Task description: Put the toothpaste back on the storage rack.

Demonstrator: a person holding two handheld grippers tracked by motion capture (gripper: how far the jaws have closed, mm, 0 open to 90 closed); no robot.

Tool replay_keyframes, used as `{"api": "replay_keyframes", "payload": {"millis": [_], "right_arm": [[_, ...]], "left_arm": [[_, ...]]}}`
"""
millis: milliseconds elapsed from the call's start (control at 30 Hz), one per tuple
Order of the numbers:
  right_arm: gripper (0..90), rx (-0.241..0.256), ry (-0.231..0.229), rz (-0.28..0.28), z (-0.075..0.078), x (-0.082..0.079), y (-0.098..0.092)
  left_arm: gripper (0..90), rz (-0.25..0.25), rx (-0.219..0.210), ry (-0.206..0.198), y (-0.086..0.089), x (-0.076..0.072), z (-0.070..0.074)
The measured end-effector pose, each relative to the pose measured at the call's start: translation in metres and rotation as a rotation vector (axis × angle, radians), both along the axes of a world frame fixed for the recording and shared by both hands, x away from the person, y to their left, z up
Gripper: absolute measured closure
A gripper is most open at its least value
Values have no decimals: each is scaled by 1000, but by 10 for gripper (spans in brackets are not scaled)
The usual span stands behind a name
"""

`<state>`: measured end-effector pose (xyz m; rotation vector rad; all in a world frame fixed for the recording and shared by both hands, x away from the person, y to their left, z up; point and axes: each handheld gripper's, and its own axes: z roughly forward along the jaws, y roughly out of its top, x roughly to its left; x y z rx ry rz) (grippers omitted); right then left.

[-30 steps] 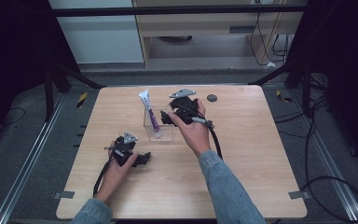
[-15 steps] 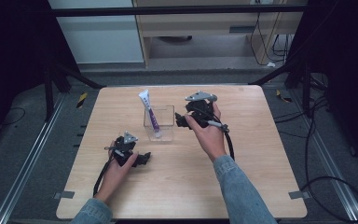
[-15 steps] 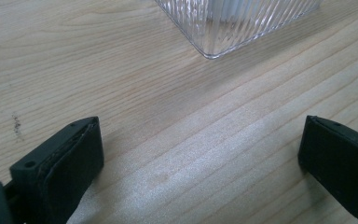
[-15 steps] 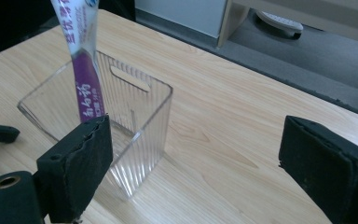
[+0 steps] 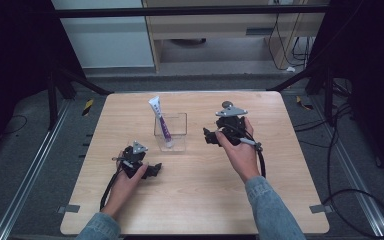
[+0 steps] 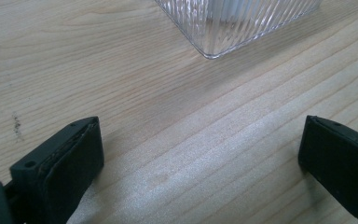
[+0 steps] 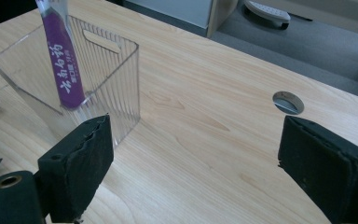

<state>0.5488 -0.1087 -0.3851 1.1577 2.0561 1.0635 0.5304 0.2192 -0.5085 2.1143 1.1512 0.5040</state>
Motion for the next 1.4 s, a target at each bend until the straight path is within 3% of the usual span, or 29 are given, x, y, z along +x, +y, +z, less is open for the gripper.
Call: {"api": "replay_keyframes", "payload": {"millis": [367,1400], "right_arm": [[102,-6,17,-25,-9,-10,-22],[105,-32,100,-131,-55,-22,-80]], "left_arm": [[0,0,2,1,0,0,0],[0,0,1,1,0,0,0]]}}
